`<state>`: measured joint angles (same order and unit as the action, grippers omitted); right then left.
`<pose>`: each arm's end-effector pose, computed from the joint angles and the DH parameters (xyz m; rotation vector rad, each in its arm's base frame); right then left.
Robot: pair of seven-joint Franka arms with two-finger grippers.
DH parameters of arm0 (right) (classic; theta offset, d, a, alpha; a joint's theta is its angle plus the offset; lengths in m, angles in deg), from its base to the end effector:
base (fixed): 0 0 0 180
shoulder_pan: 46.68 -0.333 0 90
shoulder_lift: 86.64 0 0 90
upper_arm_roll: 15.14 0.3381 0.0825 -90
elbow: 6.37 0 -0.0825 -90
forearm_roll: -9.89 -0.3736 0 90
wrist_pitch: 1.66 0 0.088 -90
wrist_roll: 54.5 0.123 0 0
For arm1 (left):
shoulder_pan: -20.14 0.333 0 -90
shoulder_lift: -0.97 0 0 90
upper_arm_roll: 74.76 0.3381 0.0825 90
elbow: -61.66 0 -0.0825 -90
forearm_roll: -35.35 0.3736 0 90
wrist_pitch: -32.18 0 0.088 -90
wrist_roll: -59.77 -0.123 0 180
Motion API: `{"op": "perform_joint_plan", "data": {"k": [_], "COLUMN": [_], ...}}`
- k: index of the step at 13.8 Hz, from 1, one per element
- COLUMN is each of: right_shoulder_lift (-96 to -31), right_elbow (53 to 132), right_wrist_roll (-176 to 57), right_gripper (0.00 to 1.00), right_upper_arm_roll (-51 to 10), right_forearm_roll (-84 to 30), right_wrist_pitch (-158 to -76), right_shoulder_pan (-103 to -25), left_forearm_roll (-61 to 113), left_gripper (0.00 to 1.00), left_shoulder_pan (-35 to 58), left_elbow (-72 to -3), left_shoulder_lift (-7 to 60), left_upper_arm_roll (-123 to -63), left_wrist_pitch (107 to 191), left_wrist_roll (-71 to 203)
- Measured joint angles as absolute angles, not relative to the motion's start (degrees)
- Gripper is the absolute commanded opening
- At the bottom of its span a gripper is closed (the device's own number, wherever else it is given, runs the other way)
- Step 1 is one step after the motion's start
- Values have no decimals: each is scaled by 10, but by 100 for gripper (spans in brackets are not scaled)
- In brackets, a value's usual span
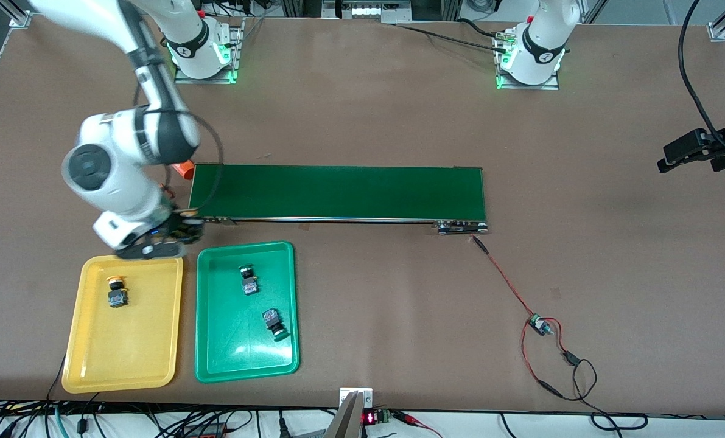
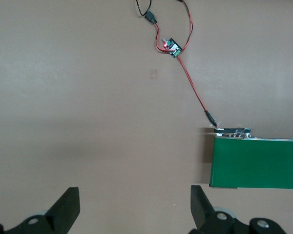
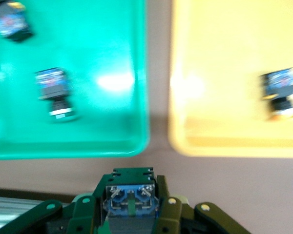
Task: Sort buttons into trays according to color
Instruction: 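Carry the button into the yellow tray with the right gripper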
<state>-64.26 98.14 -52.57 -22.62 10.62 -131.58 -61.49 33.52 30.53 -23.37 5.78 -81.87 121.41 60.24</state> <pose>0.6416 0.0887 0.3397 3.0806 0.1747 0.0935 0.5695 0.0319 0.6231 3.0973 0.1016 -0.0139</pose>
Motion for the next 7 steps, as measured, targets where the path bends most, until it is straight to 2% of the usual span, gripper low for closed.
{"op": "perform_joint_plan", "data": {"k": [3,7], "right_shoulder_lift": [-586,-495], "right_elbow": [973,956], "right_wrist_roll": [-631,-741], "right_gripper": [1,1], "right_upper_arm_roll": [-205,-130], "right_forearm_roll": [112,114], "right_wrist_pitch": [-1411,-1538], "right_shoulder_pan": [-533,-419], "left_forearm_roll": [335,335], "left_gripper": [100,100], "left_shoulder_pan": [305,303], "left_elbow": [-234,-234], "left_shoulder_lift": [58,58], "left_upper_arm_roll": [-819,-828], "left_wrist_pitch": [1214,1217], "left_wrist_roll": [602,602]}}
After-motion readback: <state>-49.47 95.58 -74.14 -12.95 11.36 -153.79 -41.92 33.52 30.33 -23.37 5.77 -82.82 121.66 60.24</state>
